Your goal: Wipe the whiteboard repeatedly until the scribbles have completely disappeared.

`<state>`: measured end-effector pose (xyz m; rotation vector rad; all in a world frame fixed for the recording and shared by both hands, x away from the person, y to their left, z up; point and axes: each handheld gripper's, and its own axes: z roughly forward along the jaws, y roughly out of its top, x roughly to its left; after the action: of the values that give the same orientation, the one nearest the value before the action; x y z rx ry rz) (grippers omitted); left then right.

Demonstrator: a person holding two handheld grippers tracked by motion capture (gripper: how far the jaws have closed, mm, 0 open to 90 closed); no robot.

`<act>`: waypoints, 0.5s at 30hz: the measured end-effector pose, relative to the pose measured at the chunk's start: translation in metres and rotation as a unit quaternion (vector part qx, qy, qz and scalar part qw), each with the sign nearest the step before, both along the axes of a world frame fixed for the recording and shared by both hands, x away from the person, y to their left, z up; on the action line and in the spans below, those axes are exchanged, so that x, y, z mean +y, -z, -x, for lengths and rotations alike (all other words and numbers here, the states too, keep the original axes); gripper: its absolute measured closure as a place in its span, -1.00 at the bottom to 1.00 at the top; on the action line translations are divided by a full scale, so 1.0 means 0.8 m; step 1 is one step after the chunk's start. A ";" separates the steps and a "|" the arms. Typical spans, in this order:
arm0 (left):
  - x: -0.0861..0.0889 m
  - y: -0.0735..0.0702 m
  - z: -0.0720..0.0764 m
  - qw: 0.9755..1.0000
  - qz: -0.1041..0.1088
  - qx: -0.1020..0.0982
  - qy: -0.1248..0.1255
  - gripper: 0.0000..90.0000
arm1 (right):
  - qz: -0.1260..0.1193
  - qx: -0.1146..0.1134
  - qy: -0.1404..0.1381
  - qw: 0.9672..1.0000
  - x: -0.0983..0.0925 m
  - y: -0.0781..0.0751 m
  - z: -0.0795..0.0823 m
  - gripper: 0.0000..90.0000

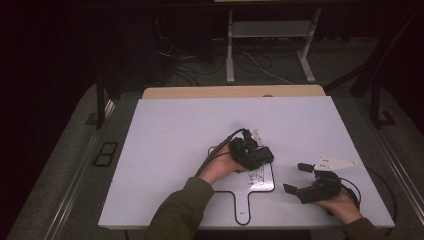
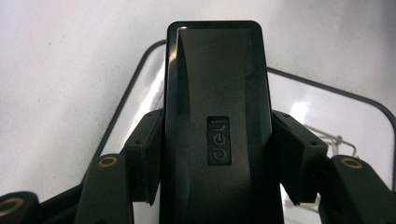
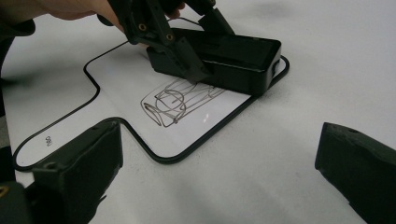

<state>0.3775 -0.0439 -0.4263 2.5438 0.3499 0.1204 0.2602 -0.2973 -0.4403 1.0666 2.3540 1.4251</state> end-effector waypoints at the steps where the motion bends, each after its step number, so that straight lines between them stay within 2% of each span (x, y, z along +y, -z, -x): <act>1: 0.001 0.001 0.003 1.000 0.007 0.007 -0.010 -0.11 | 0.000 0.000 -0.001 1.000 0.000 0.000 0.000 -1.00; 2: 0.004 0.000 0.002 1.000 0.001 -0.003 0.002 -0.11 | 0.000 0.000 -0.001 1.000 0.000 0.000 0.000 -1.00; 4: 0.007 0.001 0.007 1.000 0.006 0.006 -0.008 -0.12 | 0.000 0.000 -0.001 1.000 0.000 0.000 0.000 -1.00; 5: 0.010 0.000 0.007 1.000 0.004 -0.002 0.000 -0.11 | 0.000 0.000 -0.001 1.000 0.000 0.000 0.000 -1.00; 6: 0.013 0.001 0.010 1.000 0.006 0.002 -0.003 -0.11 | 0.000 0.000 0.000 1.000 0.000 0.000 0.000 -1.00; 7: 0.016 0.001 0.011 1.000 0.007 -0.002 -0.001 -0.11 | 0.000 0.000 0.000 1.000 0.000 0.000 0.001 -1.00; 8: 0.018 0.001 0.013 1.000 0.008 0.004 -0.005 -0.12 | 0.000 0.001 0.001 1.000 0.000 0.000 0.000 -1.00; 12: 0.023 0.001 0.017 1.000 0.009 -0.001 -0.005 -0.11 | 0.001 0.000 0.000 1.000 0.000 0.000 0.000 -1.00; 13: 0.023 0.001 0.019 1.000 0.011 0.006 -0.011 -0.12 | 0.001 0.000 0.000 1.000 0.001 0.000 0.000 -1.00; 15: 0.021 0.002 0.019 1.000 0.015 0.008 -0.012 -0.12 | 0.001 0.001 0.000 1.000 0.001 0.000 0.000 -1.00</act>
<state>0.3623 -0.0269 -0.4278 2.5126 0.3859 0.1045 0.2598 -0.2966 -0.4401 1.0673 2.3567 1.4211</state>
